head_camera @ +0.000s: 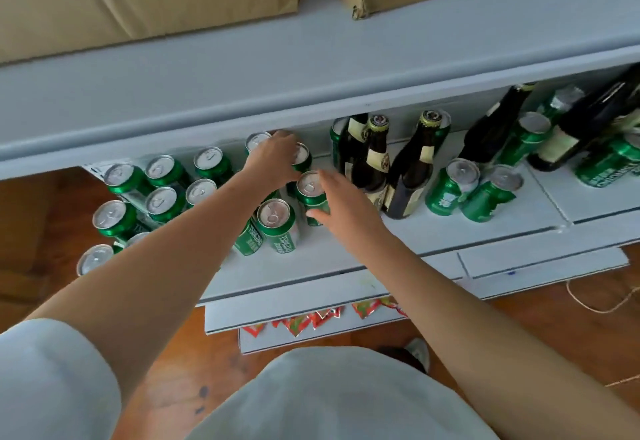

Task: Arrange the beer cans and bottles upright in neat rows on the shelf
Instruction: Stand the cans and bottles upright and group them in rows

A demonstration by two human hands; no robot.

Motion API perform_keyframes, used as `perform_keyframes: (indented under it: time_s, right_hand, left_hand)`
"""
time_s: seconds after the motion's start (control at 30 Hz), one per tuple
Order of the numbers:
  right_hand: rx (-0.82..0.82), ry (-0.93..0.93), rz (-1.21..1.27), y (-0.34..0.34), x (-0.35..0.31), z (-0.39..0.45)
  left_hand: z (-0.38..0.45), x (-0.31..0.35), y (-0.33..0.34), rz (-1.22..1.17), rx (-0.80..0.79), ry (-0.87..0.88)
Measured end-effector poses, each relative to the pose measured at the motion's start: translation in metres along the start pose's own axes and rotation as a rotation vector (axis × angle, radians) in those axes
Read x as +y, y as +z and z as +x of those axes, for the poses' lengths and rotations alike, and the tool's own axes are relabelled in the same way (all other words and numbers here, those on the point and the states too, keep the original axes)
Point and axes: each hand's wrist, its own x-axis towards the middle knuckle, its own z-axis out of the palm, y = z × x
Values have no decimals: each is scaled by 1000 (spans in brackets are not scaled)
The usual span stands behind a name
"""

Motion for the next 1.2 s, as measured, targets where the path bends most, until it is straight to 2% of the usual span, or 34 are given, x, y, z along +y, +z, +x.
perform_keyframes:
  time_s: [0.03, 0.1, 0.17, 0.23, 0.3, 0.37, 0.43, 0.5, 0.63, 0.77, 0.9, 1.07, 1.2]
  right_hand:
    - [92, -1, 45, -10, 2, -15]
    - [381, 43, 124, -36, 12, -47]
    - [633, 122, 151, -64, 31, -68]
    - [701, 185, 184, -85, 53, -70]
    - [628, 217, 190, -99, 71, -57]
    - [466, 232, 169, -107, 84, -39]
    - [272, 236, 168, -113, 93, -22]
    - [152, 231, 178, -118, 100, -9]
    - [132, 168, 162, -128, 112, 17]
    - [115, 143, 148, -130, 121, 49]
    - [73, 280, 279, -129, 126, 74]
    - [-26, 445, 251, -131, 129, 96]
    - [-69, 388, 196, -141, 120, 88]
  left_hand:
    - [1, 0, -2, 32, -22, 10]
    - [4, -2, -10, 98, -89, 35]
    - [4, -3, -27, 82, -144, -22]
    - [-4, 7, -47, -30, -156, -126]
    - [-20, 33, -60, -163, -66, -165]
    - [-40, 73, -59, -375, 42, -64]
    - [-57, 106, -47, -564, 68, 14]
    - [-55, 126, -32, -557, 126, -21]
    - [-43, 140, -15, -503, 247, -158]
    - [-42, 145, -3, -533, 254, -209]
    - [-47, 146, 15, -528, 224, -270]
    - [-52, 156, 37, -623, 232, -369]
    - [-51, 165, 40, -600, 295, -391]
